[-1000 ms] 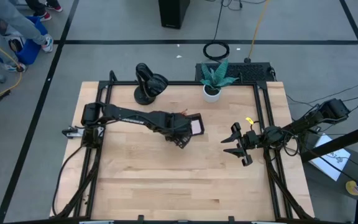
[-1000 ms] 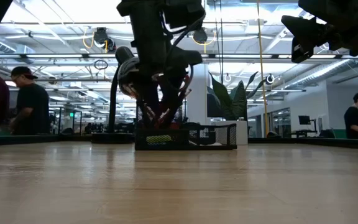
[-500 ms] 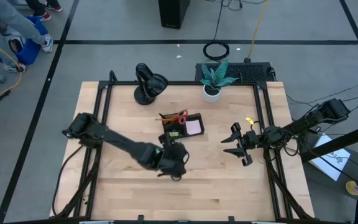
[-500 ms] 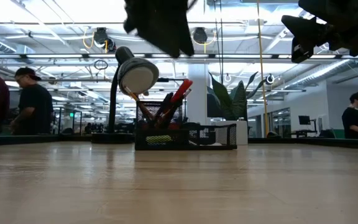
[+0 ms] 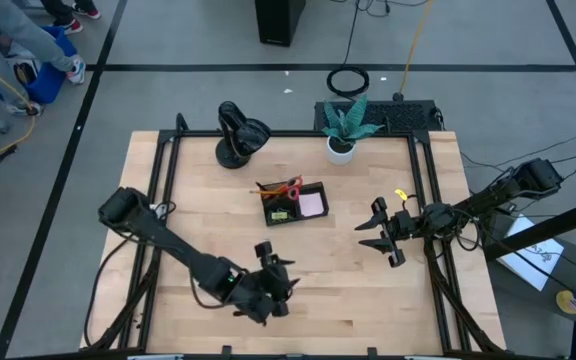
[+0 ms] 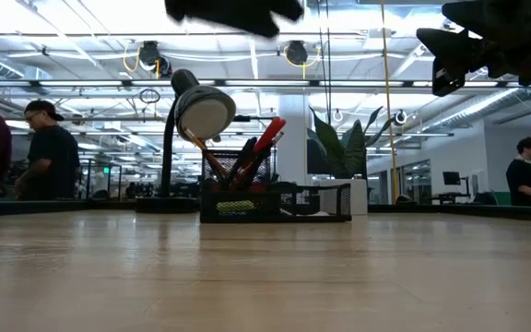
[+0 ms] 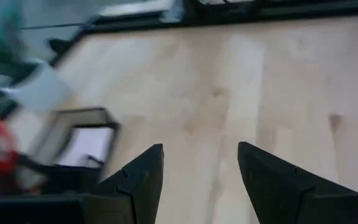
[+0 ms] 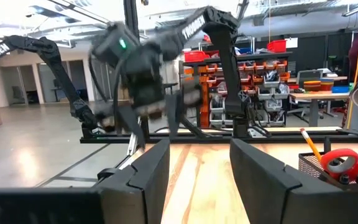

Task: Pick and place office supplies into organizer
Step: Return to Home Position

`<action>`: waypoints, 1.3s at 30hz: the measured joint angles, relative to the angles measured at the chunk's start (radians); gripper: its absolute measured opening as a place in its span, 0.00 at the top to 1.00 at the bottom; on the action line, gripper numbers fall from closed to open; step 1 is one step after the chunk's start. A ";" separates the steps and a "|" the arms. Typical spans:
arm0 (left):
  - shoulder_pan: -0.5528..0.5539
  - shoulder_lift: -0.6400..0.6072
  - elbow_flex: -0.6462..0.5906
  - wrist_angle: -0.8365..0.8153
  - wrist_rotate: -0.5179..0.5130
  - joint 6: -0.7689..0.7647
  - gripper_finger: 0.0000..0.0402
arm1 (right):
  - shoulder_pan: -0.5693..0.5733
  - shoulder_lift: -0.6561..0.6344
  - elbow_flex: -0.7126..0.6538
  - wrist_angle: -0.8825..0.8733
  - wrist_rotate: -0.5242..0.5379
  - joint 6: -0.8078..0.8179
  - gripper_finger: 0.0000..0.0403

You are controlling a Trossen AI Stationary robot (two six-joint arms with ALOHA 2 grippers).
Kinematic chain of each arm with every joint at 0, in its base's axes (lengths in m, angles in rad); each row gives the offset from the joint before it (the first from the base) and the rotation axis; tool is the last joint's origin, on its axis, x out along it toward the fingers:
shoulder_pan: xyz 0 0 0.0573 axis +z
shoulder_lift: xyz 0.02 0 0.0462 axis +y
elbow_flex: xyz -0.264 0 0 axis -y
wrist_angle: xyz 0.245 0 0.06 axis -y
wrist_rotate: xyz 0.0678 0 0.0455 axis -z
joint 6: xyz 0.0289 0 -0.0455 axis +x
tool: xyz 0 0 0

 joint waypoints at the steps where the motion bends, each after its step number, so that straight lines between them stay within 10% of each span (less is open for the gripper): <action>1: -0.003 -0.002 -0.049 0.074 0.024 0.014 0.47 | 0.000 0.000 0.000 0.000 0.000 0.000 0.60; 11: 0.004 -0.081 -0.557 0.916 0.327 0.217 0.47 | 0.000 0.000 0.000 -0.002 0.000 0.000 0.60; 19: 0.021 -0.257 -0.906 1.175 0.285 0.226 0.47 | 0.000 0.000 0.000 -0.008 0.000 0.000 0.60; 39: 0.206 -0.470 -1.251 1.503 0.520 0.384 0.47 | -0.097 -0.039 0.000 -0.090 -0.018 0.044 0.60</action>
